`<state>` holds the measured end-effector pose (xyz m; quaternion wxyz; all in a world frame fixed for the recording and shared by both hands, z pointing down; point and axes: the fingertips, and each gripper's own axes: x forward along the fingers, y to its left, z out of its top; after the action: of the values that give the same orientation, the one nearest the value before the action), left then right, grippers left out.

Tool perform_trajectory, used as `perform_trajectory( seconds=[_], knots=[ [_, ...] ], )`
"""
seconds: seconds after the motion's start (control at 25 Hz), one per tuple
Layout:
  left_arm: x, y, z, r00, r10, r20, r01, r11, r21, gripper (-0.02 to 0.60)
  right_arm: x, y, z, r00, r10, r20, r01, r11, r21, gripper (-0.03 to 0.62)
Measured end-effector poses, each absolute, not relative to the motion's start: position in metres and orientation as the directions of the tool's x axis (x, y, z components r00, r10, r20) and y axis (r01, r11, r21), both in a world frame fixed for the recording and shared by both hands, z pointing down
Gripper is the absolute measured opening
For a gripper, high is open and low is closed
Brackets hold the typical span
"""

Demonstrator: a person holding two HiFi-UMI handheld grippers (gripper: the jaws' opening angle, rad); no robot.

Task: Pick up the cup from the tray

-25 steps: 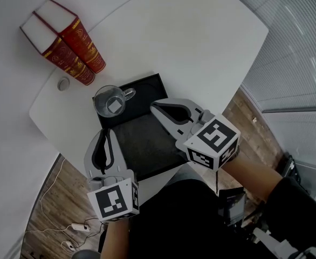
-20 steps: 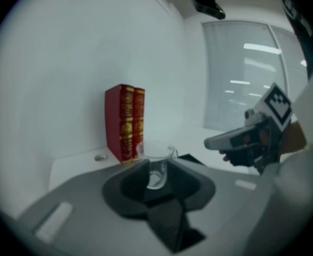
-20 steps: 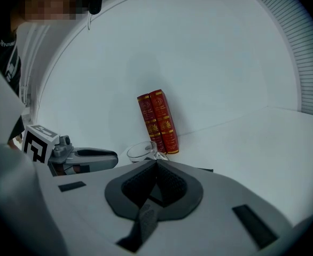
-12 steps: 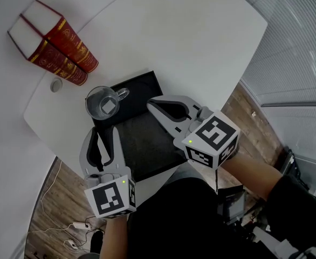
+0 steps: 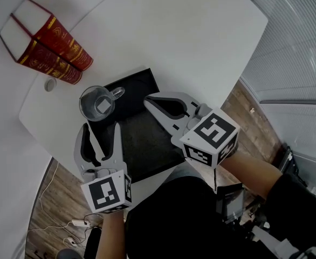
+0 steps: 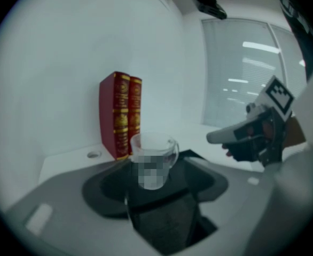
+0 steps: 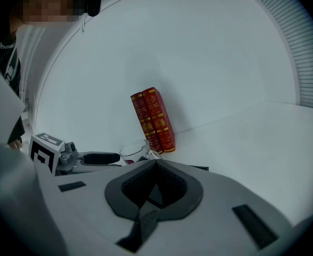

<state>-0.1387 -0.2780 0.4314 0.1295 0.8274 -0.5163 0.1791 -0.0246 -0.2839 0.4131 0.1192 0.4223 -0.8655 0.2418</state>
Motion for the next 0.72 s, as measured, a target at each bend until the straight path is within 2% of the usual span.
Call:
perform_trajectory(
  seconds=[0.2,0.36,0.72],
  knots=[
    [-0.14,-0.282,0.438,0.389,-0.814,0.432,-0.906,-0.423,0.019,0.347,-0.023,-0.287,0.416,-0.614,-0.672,0.414,-0.789,0.524,-0.321,0.014],
    [-0.137,-0.285,0.441,0.391,-0.814,0.429,-0.904,-0.427,0.016,0.402,-0.021,-0.289,0.418,-0.613,-0.67,0.419,-0.79,0.521,-0.324,0.014],
    [-0.142,-0.293,0.449,0.375,-0.821,0.431,-0.91,-0.415,0.0,0.419,-0.024,-0.294,0.424,-0.618,-0.661,0.426,-0.786,0.518,-0.337,0.014]
  ],
)
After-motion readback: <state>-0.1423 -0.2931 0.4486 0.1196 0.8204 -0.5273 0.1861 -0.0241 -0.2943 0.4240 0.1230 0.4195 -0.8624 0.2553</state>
